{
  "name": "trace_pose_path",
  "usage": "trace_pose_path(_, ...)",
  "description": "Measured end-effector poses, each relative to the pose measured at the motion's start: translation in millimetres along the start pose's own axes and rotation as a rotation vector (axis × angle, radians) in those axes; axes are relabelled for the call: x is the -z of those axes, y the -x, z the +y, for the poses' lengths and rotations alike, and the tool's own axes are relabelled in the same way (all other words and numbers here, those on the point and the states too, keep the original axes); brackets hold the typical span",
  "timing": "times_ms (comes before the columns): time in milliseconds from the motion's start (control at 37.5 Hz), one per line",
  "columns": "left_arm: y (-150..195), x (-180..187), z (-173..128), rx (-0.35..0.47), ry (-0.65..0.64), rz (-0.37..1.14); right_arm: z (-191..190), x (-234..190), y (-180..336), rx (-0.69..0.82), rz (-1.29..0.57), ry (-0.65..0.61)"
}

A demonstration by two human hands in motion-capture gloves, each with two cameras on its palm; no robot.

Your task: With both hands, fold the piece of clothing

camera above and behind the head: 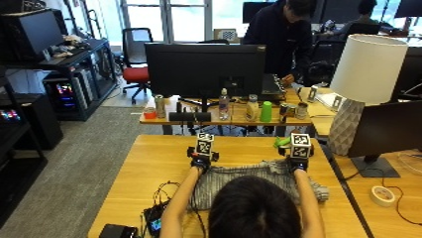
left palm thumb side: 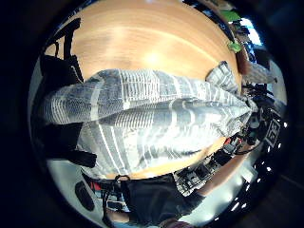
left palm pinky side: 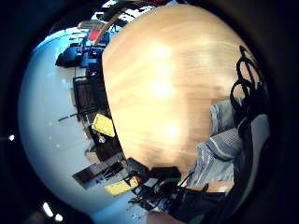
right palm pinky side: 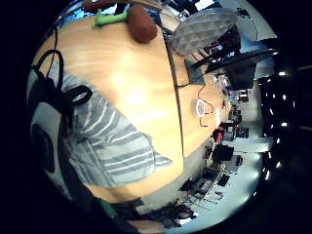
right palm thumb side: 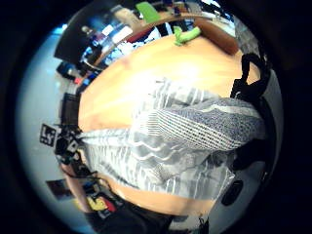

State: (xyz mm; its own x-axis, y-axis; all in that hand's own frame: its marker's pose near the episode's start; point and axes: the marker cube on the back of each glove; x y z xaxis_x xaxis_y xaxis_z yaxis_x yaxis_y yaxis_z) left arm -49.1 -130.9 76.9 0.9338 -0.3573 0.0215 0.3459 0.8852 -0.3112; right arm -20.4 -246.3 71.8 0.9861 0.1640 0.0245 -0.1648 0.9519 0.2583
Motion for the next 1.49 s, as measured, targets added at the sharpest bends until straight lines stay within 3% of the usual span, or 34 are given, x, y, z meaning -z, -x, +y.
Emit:
trace_pose_path(133, -2.0, -13.0, -14.6, 0.034, 0.016, 0.009, -7.6, -20.9, 2.0, -0.037, 0.041, -0.003)
trace_pose_path(267, -1.0, -16.8, -27.6, 0.069, -0.098, -0.014, -10.3, -27.5, 2.8, -0.04, 0.038, -0.055)
trace_pose_path(427, 7.1, 13.1, -20.1, 0.109, -0.351, -0.085, -31.3, 1.9, -22.5, -0.092, 0.068, -0.399)
trace_pose_path(507, 9.1, 33.7, -4.5, 0.119, -0.468, -0.096, -55.8, -3.8, -46.4, -0.11, 0.058, -0.455)
trace_pose_path(614, 8.1, 46.2, 4.7, 0.12, -0.556, -0.111, -46.9, 11.0, -62.5, -0.111, 0.077, -0.392)
trace_pose_path(694, -4.6, 35.3, -13.3, 0.032, -0.546, -0.078, -30.4, 20.9, -67.1, -0.104, 0.089, -0.299)
trace_pose_path(774, -17.5, 17.9, -8.6, -0.04, -0.5, -0.028, -9.6, 18.6, -77.2, -0.128, 0.099, -0.134)
trace_pose_path(880, -28.4, -4.7, 39.4, -0.085, -0.432, 0.039, 8.3, -12.0, -100.0, -0.19, 0.034, 0.089)
trace_pose_path(987, -47.3, -48.3, 43.5, -0.19, -0.333, 0.213, 19.5, -70.8, -129.4, -0.294, -0.164, 0.206)
trace_pose_path(1120, -53.9, -92.7, 40.5, -0.151, -0.241, 0.299, 43.0, -123.5, -142.6, -0.349, -0.331, 0.304)
trace_pose_path(1200, -52.3, -111.4, 33.9, -0.103, -0.149, 0.234, 79.2, -115.9, -129.4, -0.359, -0.325, 0.391)
trace_pose_path(1334, -54.7, -128.4, 31.6, -0.098, -0.009, 0.151, 128.7, -92.6, -105.2, -0.316, -0.34, 0.483)
trace_pose_path(1414, -56.8, -130.5, 29.9, -0.11, -0.018, 0.184, 129.8, -93.2, -103.4, -0.301, -0.337, 0.453)
trace_pose_path(1494, -57.6, -130.8, 22.9, -0.117, -0.104, 0.211, 113.7, -107.4, -111.8, -0.328, -0.298, 0.384)
